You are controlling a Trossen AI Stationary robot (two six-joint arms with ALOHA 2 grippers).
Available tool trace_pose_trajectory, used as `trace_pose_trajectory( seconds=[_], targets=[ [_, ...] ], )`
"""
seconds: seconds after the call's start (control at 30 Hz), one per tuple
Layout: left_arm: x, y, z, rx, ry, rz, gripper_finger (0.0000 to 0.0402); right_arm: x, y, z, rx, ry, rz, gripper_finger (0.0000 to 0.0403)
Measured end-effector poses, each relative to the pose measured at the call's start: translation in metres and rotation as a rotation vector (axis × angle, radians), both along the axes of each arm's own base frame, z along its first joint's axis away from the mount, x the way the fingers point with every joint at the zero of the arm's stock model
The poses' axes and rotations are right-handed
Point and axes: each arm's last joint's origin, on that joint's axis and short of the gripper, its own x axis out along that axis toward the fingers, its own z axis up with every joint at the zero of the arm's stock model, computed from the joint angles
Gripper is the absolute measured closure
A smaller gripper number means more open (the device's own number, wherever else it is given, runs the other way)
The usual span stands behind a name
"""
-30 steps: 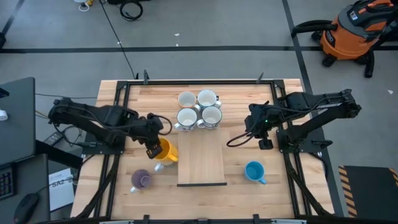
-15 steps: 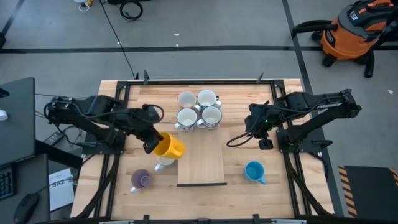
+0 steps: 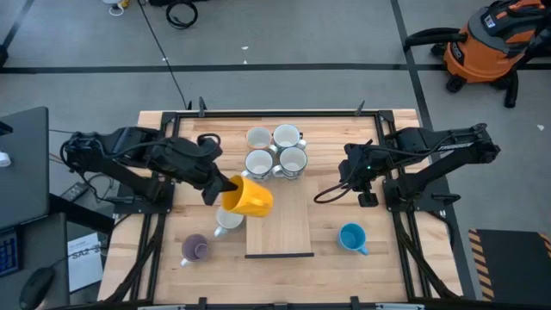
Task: Place coffee mugs
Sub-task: Put the yellow mug on the shelf
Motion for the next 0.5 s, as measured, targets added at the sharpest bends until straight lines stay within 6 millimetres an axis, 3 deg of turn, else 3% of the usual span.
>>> trace_pose_trajectory(
  seconds=[0.27,0.5],
  targets=[
    [0.026,-0.004,0.012,-0.006,0.018,-0.014,0.0373,0.000,0.000,0.000,0.000,-0.001,0.000,0.0306],
    [0.044,-0.008,0.005,0.000,0.188,-0.005,0.0373,0.000,0.000,0.000,0.000,-0.002,0.000,0.0306]
  ],
)
